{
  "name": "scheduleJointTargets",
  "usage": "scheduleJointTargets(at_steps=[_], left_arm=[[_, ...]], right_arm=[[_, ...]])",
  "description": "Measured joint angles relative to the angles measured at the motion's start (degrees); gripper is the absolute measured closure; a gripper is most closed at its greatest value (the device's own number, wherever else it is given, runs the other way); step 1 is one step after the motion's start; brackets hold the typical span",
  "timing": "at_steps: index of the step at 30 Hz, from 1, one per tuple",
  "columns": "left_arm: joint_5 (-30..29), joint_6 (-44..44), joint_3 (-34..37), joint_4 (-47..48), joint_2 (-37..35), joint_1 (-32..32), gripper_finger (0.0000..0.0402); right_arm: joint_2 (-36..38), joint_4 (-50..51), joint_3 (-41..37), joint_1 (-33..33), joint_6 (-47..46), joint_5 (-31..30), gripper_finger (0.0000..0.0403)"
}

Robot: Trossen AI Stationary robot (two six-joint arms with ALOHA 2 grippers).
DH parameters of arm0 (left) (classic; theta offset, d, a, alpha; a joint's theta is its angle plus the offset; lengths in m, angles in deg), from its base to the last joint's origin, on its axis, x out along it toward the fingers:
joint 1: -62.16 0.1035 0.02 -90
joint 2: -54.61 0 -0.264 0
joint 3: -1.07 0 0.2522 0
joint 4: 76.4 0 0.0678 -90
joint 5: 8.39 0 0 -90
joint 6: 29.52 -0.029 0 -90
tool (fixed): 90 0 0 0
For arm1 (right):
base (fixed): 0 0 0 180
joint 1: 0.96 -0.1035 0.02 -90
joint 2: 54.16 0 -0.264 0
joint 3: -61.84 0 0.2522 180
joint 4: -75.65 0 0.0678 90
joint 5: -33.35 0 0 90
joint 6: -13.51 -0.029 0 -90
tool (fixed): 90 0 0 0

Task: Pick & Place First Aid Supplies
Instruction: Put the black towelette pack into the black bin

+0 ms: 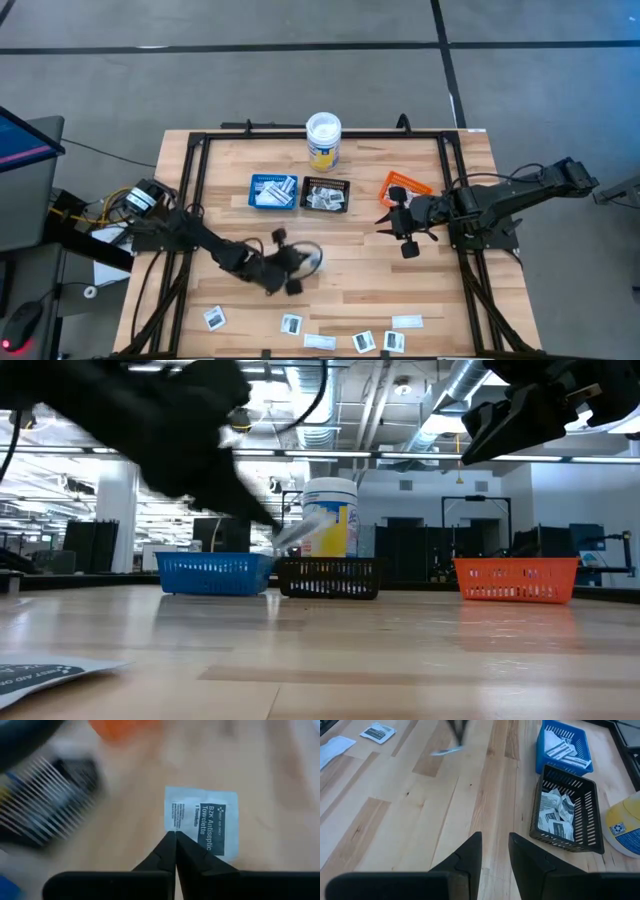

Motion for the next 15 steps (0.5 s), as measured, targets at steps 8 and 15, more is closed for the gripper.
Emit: scheduleJointTargets(at_steps=[8, 15], left_arm=[[-9.4, -21.1, 0.0, -16.3, -0.2, 15.9, 0.0397], [5.1, -12.7, 0.0, -15.8, 0.2, 30.0, 0.0393]], right_arm=[[0.0, -0.3, 0.0, 0.0, 0.0, 0.0, 0.0313], [0.0, -0.3, 0.0, 0.0, 0.0, 0.0, 0.0313]])
